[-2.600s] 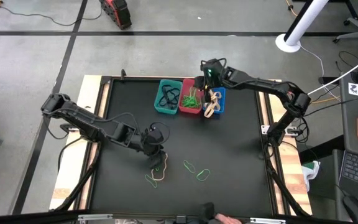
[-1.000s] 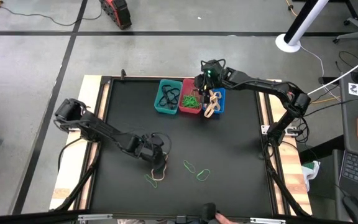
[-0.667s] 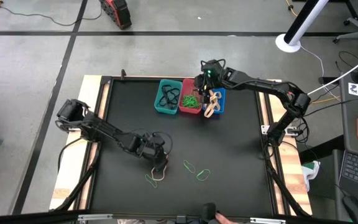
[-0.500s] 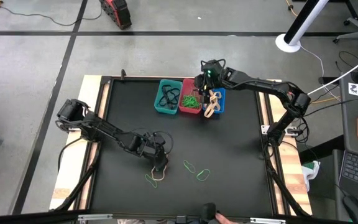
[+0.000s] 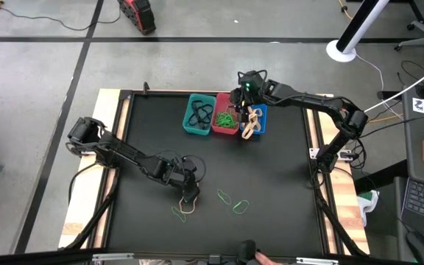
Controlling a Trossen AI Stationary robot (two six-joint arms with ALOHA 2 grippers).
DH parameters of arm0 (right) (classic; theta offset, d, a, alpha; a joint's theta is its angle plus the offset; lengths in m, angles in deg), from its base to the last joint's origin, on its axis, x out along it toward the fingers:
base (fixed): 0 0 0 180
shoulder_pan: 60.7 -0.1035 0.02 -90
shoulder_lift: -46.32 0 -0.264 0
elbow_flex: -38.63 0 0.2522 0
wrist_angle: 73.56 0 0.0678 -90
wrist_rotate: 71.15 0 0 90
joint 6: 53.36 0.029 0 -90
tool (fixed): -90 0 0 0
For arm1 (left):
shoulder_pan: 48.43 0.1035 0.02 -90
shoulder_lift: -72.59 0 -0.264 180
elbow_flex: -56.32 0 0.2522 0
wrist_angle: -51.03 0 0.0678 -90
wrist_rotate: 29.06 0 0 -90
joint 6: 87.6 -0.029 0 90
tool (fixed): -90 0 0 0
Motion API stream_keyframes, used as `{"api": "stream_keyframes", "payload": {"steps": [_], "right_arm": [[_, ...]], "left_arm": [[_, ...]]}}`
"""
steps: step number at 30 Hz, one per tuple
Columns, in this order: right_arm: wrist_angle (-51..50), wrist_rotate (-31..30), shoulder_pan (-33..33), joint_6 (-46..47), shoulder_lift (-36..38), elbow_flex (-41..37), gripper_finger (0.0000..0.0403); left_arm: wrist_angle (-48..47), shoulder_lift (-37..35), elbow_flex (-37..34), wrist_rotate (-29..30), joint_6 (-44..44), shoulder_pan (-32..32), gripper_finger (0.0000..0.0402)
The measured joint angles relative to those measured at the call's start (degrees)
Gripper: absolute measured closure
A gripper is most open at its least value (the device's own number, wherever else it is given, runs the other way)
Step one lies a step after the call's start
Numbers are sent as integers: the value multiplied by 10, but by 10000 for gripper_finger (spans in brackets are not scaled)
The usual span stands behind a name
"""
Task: Sort rubber bands into baskets
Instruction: Put the green rubber band into the pink bin
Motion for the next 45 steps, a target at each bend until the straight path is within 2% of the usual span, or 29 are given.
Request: {"api": "stream_keyframes", "payload": {"steps": [5, 13, 15, 24, 30, 37, 45], "right_arm": [[0, 0, 0, 0, 0, 0, 248], [0, 0, 0, 0, 0, 0, 248], [0, 0, 0, 0, 0, 0, 249], [0, 0, 0, 0, 0, 0, 249], [0, -15, 0, 11, 0, 0, 249], [-12, -15, -1, 11, 28, 0, 249], [-97, -7, -6, 23, 123, 1, 249]], "left_arm": [[0, 0, 0, 0, 0, 0, 283], [0, 0, 0, -1, 0, 0, 381], [0, 0, 0, -1, 1, 0, 395], [5, -5, 0, -2, 11, 0, 398], [12, -38, 8, -3, 13, 3, 400], [76, -65, 18, -3, -44, 22, 401], [205, -68, 19, -3, -159, 78, 401]]}}
